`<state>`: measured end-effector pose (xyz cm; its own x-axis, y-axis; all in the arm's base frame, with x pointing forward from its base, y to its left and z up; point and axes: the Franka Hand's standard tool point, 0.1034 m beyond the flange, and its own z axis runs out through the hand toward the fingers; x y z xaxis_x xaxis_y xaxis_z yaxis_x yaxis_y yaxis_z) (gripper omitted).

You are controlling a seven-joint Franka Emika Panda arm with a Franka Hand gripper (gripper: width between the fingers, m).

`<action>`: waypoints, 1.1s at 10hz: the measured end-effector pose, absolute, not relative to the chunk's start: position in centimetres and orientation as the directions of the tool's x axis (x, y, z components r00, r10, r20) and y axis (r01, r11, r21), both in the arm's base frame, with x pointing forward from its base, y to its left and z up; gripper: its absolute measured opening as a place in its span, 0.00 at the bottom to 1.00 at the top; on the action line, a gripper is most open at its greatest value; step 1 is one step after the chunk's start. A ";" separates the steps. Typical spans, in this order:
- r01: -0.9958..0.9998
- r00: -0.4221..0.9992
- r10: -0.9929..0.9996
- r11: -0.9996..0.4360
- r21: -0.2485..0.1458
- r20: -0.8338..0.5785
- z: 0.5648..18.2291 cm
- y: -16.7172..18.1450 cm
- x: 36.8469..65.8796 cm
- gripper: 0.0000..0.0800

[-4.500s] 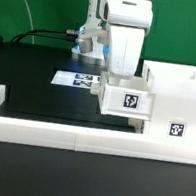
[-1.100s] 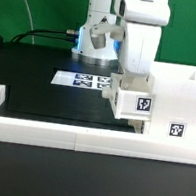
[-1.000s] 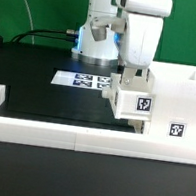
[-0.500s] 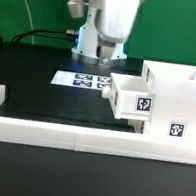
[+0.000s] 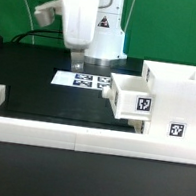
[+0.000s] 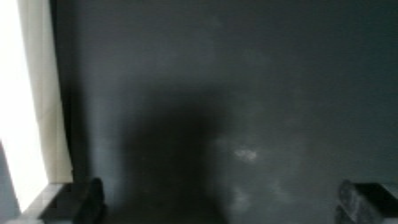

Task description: Assemble drawer

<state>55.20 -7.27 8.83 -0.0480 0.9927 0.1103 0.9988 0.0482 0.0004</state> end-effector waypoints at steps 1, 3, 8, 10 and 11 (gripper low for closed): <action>0.999 -0.041 0.990 0.043 -0.010 0.137 8.0 -7.4 55.3 0.81; 0.999 -0.017 0.977 0.024 -0.031 0.212 7.0 -7.4 55.8 0.81; 0.999 -0.001 0.976 0.012 -0.049 0.219 6.2 -4.3 55.7 0.81; 0.998 -0.005 0.975 0.018 -0.054 0.223 6.2 -3.0 55.7 0.81; 0.998 0.015 0.975 -0.002 -0.059 0.222 6.1 -2.5 55.6 0.81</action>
Offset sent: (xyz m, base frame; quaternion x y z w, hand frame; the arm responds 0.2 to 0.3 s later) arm 0.0072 0.0234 -0.0072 -0.0011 0.0760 0.0342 0.9965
